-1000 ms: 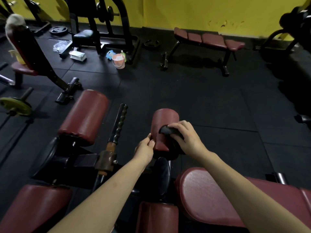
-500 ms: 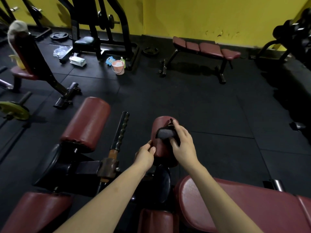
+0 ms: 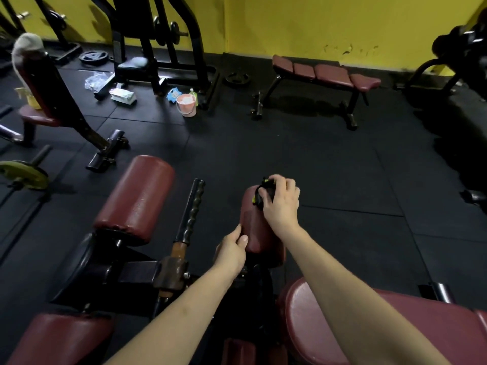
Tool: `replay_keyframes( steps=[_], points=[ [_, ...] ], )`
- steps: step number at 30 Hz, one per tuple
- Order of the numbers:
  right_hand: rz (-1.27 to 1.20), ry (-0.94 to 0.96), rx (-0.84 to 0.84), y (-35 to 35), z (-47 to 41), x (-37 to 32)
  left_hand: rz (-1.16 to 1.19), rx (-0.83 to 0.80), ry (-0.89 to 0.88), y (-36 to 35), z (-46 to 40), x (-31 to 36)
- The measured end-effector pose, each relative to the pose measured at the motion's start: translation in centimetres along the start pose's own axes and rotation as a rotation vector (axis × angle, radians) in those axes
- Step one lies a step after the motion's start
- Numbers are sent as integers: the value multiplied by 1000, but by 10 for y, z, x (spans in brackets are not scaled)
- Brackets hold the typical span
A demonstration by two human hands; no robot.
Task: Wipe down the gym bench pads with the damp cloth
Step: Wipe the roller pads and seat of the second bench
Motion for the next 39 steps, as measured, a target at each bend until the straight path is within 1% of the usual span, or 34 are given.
replay_keyframes(
  steps=[3,5,8,11,14,17,19,21,23,26,28,30,32,35,37,39],
  points=[
    [10,-41,-13,-2,-9,3,9,-8,13,0,-2,-4],
    [37,-27,-23,5,11,5,26,-17,12,0,-2,-4],
    [38,69,-75,18,65,3,41,-23,2,0,-2,-3],
    [-15,144,-106,27,107,5,42,-14,12,2,-1,-1],
    [-11,196,-68,22,81,9,43,3,15,3,2,0],
    [-75,67,20,10,13,19,52,3,13,2,3,-2],
    [-114,-12,49,8,-15,21,41,48,-17,4,7,3],
    [-117,-23,38,10,-9,21,30,81,-101,3,12,12],
    [-140,-6,26,19,22,23,26,64,-147,-2,19,17],
    [-165,37,14,33,85,26,-8,48,-123,-2,18,16],
    [-175,77,-18,36,109,23,-19,24,-85,-1,13,14],
    [-151,125,-47,32,95,21,-8,10,-66,-2,10,12],
    [-146,131,-21,22,51,20,27,1,-68,-4,8,8],
    [-172,-3,47,14,-17,26,71,-47,-56,-8,7,5],
    [-157,-28,29,10,-21,25,100,-64,-39,-9,3,1],
    [-141,5,16,14,6,21,126,-54,-16,-10,0,-3]
  ],
)
Point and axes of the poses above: each hand's wrist, its own z-axis away from the middle knuckle, its own y-axis out of the back of the hand, x = y × z, the point moved 6 cm from there along -z, towards the middle knuckle, and after that the axes turned 11 degrees about -z, right-handed, at the moved point
